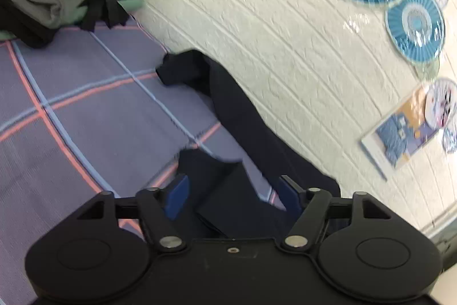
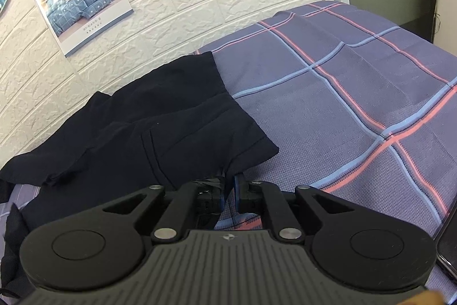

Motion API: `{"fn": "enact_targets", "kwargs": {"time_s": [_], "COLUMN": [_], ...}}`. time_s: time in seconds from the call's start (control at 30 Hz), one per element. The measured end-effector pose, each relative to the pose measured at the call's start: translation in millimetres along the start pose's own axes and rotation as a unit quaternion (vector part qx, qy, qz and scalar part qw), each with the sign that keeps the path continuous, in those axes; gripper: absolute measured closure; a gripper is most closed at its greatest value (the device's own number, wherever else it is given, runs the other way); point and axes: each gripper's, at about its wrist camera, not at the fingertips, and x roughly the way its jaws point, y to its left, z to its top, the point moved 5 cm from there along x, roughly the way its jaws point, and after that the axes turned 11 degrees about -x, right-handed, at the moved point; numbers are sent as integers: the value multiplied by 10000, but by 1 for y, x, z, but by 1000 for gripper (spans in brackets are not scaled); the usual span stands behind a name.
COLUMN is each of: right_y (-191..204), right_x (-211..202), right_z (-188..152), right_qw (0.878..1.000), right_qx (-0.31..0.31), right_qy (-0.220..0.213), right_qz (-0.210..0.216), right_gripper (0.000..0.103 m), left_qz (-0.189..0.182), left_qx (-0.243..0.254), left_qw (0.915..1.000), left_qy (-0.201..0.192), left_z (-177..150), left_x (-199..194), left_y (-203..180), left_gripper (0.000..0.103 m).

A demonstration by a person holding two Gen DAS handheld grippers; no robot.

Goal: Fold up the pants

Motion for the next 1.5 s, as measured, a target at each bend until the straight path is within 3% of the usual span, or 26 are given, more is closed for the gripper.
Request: {"fn": "enact_targets", "kwargs": {"time_s": [0.2, 0.43, 0.6, 0.7, 0.73, 0.9, 1.07, 1.17, 1.23, 1.3, 1.37, 1.4, 1.47, 1.5], "right_y": [-3, -4, -4, -4, -4, -5, -3, -1, 1, 5, 13, 19, 29, 32], "right_x": [3, 4, 6, 8, 8, 10, 10, 10, 9, 8, 8, 8, 7, 6], "right_z": [-3, -2, -4, -4, -5, -4, -3, -3, -2, -3, -4, -5, -6, -6], "right_qw": [9999, 9999, 9998, 9997, 9997, 9997, 9997, 9997, 9997, 9995, 9982, 9967, 9940, 9936], "right_qx": [135, 161, 196, 196, 200, 192, 98, 21, -19, -171, -494, -701, -996, -1044], "right_qy": [42, 48, 84, 110, 117, 165, 195, 201, 183, 161, 124, 107, 60, 36], "right_qz": [13, 25, 5, -14, -27, -66, -122, -155, -145, -199, -322, -400, -449, -436], "right_gripper": [91, 90, 89, 89, 89, 89, 89, 89, 89, 88, 82, 79, 71, 67], "left_qz": [68, 481, 478, 406, 395, 37, 95, 699, 1147, 1683, 2192, 2458, 2730, 2800], "left_qx": [40, -226, -141, -312, -346, -435, 5, 389, 525, 262, 190, 128, -39, -98], "left_qw": [9978, 9959, 9969, 9956, 9959, 9983, 9988, 9885, 9823, 9711, 9532, 9426, 9315, 9317], "left_qy": [665, 730, 603, 782, 742, 373, -482, -1284, -1383, -1670, -2072, -2256, -2404, -2311], "left_z": [-26, -29, -28, -28, -27, -9, 54, 111, 141, 160, 167, 166, 156, 148], "left_x": [35, 78, 90, 95, 93, 65, 10, -27, -39, -52, -67, -73, -82, -84], "left_y": [2, 18, 18, 25, 27, 21, 14, 24, 37, 59, 77, 85, 102, 109], "left_gripper": [0, 0, 0, 16, 24, 24, 24, 24, 24, 23, 4, 0, 0, 0]}}
